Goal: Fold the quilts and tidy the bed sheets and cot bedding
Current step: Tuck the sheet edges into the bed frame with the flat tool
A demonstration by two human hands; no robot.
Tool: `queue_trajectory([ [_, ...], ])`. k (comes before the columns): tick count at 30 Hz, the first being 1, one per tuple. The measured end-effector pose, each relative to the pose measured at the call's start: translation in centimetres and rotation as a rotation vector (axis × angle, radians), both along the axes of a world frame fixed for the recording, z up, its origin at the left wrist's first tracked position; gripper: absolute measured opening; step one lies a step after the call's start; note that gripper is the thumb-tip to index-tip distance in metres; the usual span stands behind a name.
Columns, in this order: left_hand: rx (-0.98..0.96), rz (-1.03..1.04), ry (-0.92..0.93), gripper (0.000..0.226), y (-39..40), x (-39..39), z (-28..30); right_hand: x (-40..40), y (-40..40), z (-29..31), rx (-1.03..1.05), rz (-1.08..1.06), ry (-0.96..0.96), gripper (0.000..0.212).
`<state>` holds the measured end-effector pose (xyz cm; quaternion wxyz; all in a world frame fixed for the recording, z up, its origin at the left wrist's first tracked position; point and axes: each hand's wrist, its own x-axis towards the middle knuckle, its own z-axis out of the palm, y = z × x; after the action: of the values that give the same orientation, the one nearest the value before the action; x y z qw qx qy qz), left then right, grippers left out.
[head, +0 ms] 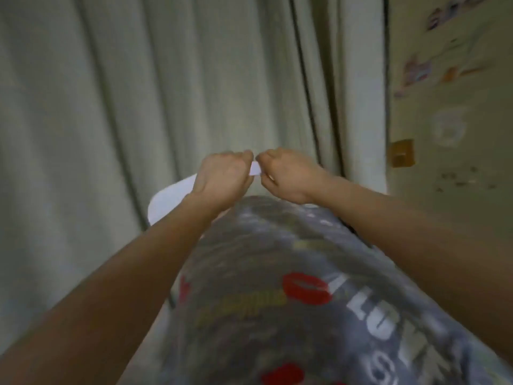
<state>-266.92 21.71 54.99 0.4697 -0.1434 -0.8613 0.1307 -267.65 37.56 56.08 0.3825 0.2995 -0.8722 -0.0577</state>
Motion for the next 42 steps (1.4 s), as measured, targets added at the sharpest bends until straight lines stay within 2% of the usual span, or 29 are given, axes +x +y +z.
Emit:
queue_trajectory([
  [2,-0.029,0.219,-0.053,0.025,-6.3,5.5,-1.7,2.3,-6.1,-1.4,-0.012,0.238,-0.134,0.028],
  [3,0.005,0.243,-0.1,0.027,-8.3,7.3,-2.4,3.1,-7.8,-2.1,0.014,0.295,-0.151,0.027],
  [4,0.07,0.32,-0.152,0.028,-12.4,11.3,-3.5,5.1,-11.8,-3.3,0.026,0.405,-0.16,0.026],
  [7,0.269,0.453,-0.366,0.019,-20.6,20.2,-6.8,9.6,-19.2,-6.4,0.109,0.5,-0.117,0.027],
  [10,0.475,0.678,-0.417,0.022,-28.6,34.3,-9.4,18.4,-28.8,-9.4,0.064,0.757,-0.136,0.025],
  [13,0.536,0.855,-0.454,0.028,-33.9,48.5,-11.4,29.8,-37.4,-12.3,0.094,0.961,-0.244,0.022],
  [17,0.511,1.191,-0.511,0.028,-37.9,68.3,-14.6,48.4,-48.6,-16.3,0.341,1.273,-0.407,0.02],
  [18,0.494,1.24,-0.507,0.026,-38.2,71.0,-15.3,51.7,-50.0,-17.0,0.371,1.317,-0.46,0.019],
  [20,0.515,1.408,-0.517,0.025,-39.2,82.5,-17.3,64.1,-54.7,-19.5,0.418,1.483,-0.586,0.02],
  [24,0.634,1.649,-0.479,0.028,-39.3,100.9,-19.4,83.1,-59.8,-23.4,0.457,1.729,-0.697,0.027],
  [27,0.746,1.816,-0.457,0.028,-37.3,111.9,-20.1,94.4,-61.2,-24.7,0.521,1.867,-0.759,0.034],
  [31,0.838,1.951,-0.361,0.023,-34.4,121.9,-21.6,104.9,-62.1,-26.3,0.624,2.006,-0.77,0.038],
  [35,0.887,2.082,-0.278,0.023,-33.7,126.8,-24.8,111.3,-63.4,-29.1,0.678,2.104,-0.757,0.039],
  [39,0.976,2.183,-0.294,0.024,-34.8,130.2,-27.1,115.7,-65.9,-33.3,0.773,2.049,-0.768,0.038],
  [42,0.99,2.275,-0.284,0.025,-38.3,134.3,-28.4,119.4,-70.9,-36.8,0.808,1.937,-0.918,0.036],
])
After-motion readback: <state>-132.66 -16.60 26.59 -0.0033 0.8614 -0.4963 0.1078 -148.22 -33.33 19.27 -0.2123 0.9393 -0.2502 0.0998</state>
